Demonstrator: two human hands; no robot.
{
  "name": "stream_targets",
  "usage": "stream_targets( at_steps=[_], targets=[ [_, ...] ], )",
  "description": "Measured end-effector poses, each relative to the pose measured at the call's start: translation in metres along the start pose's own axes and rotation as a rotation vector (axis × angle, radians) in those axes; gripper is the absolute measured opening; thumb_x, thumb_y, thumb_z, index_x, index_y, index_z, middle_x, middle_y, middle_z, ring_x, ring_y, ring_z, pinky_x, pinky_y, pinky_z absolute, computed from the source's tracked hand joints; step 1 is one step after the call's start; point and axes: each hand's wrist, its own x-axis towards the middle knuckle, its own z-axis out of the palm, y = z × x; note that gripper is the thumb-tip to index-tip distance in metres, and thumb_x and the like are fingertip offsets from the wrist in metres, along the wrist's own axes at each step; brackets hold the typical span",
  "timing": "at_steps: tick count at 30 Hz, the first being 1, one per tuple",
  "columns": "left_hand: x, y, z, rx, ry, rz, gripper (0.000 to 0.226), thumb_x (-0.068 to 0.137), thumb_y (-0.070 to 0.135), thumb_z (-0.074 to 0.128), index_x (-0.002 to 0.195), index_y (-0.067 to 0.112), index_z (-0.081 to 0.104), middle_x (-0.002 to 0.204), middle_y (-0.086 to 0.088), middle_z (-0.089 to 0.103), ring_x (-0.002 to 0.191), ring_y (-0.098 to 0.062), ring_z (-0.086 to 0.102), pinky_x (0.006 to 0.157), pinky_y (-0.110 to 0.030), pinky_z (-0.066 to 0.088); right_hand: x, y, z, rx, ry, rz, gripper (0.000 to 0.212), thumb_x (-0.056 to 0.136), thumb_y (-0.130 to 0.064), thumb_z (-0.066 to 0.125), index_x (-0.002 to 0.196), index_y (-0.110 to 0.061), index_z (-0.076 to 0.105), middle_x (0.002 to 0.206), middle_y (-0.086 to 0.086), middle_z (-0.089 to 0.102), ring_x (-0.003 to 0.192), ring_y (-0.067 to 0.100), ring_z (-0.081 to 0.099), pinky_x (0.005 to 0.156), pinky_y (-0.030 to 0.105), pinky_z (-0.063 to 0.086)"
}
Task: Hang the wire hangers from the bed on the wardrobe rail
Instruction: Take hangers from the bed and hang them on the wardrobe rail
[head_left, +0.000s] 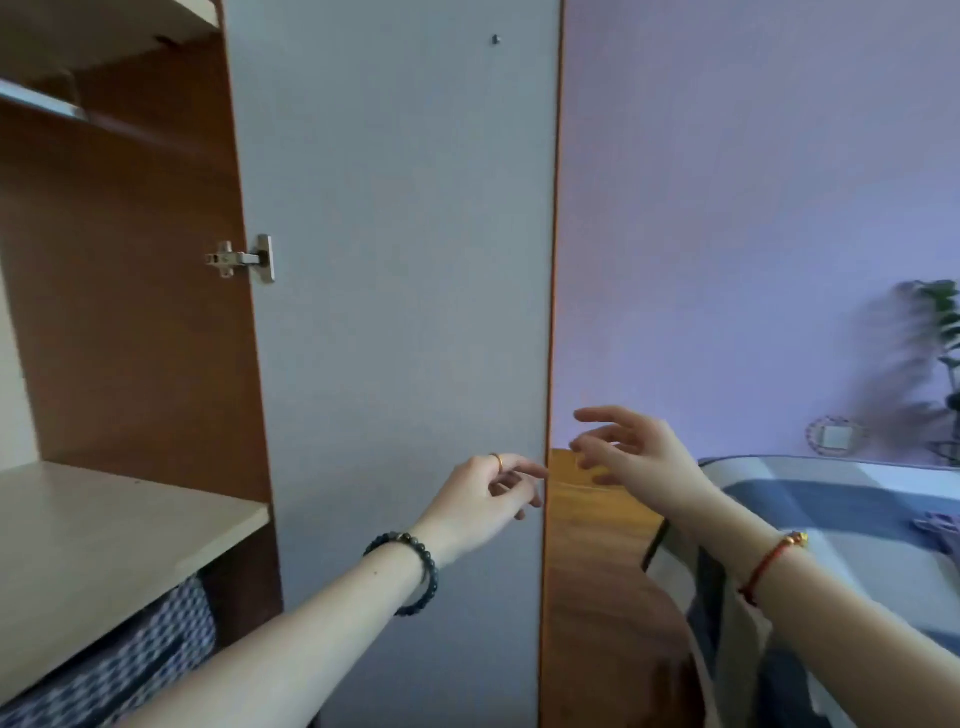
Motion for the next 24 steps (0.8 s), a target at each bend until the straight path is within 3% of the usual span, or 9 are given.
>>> stream_targets(
  at_steps=[6,9,13,16,19,24],
  targets=[
    [0.02,0.028,0.119,-0.005,-0.196,0.123,0.015,0.091,0.026,0.052,0.101,0.032,0.062,0.084,0.008,0.066,0.075,-0.008,0.059,0.074,-0.021,0.05,-0.056,0.053,-0.111,-0.069,0.233,0.096,0.02,0.087,-0.007,0.056,0.104,-0.018,0.059,0.082,0.007,0.065,0.068,0.016,0.06,0.056,0.016,0.051],
    [0.02,0.04,0.175,-0.024,-0.298,0.154,0.019,0.091,0.028,0.052,0.107,0.029,0.063,0.092,0.006,0.065,0.085,-0.012,0.061,0.075,-0.021,0.049,-0.091,0.078,-0.161,-0.111,0.358,0.175,0.022,0.086,-0.006,0.057,0.106,-0.016,0.059,0.082,0.008,0.065,0.07,0.018,0.061,0.061,0.023,0.053],
    [0.013,0.056,0.238,-0.057,-0.41,0.183,0.024,0.091,0.026,0.053,0.113,0.025,0.061,0.096,0.006,0.062,0.09,-0.011,0.06,0.074,-0.014,0.047,-0.146,0.105,-0.216,-0.114,0.508,0.262,0.025,0.086,-0.004,0.058,0.108,-0.015,0.058,0.081,0.006,0.064,0.071,0.019,0.06,0.056,0.014,0.052],
    [0.005,0.066,0.279,-0.087,-0.456,0.199,0.022,0.09,0.023,0.054,0.11,0.026,0.062,0.091,0.008,0.059,0.082,-0.007,0.057,0.072,-0.009,0.043,-0.184,0.121,-0.248,-0.119,0.632,0.315,0.023,0.085,-0.005,0.059,0.106,-0.014,0.059,0.083,0.009,0.065,0.072,0.021,0.06,0.06,0.02,0.051],
    [-0.004,0.073,0.318,-0.139,-0.505,0.205,0.023,0.089,0.017,0.055,0.11,0.021,0.063,0.084,0.012,0.056,0.07,0.0,0.051,0.067,-0.002,0.038,-0.216,0.133,-0.269,-0.123,0.737,0.341,0.021,0.085,-0.005,0.059,0.104,-0.015,0.059,0.083,0.01,0.064,0.069,0.018,0.059,0.055,0.014,0.05],
    [-0.022,0.083,0.372,-0.193,-0.551,0.218,0.025,0.088,0.018,0.057,0.112,0.022,0.062,0.087,0.013,0.059,0.075,0.0,0.052,0.069,-0.001,0.037,-0.255,0.152,-0.285,-0.147,0.899,0.366,0.024,0.085,-0.003,0.058,0.108,-0.011,0.058,0.08,0.005,0.062,0.067,0.014,0.055,0.053,0.011,0.046]
  ],
)
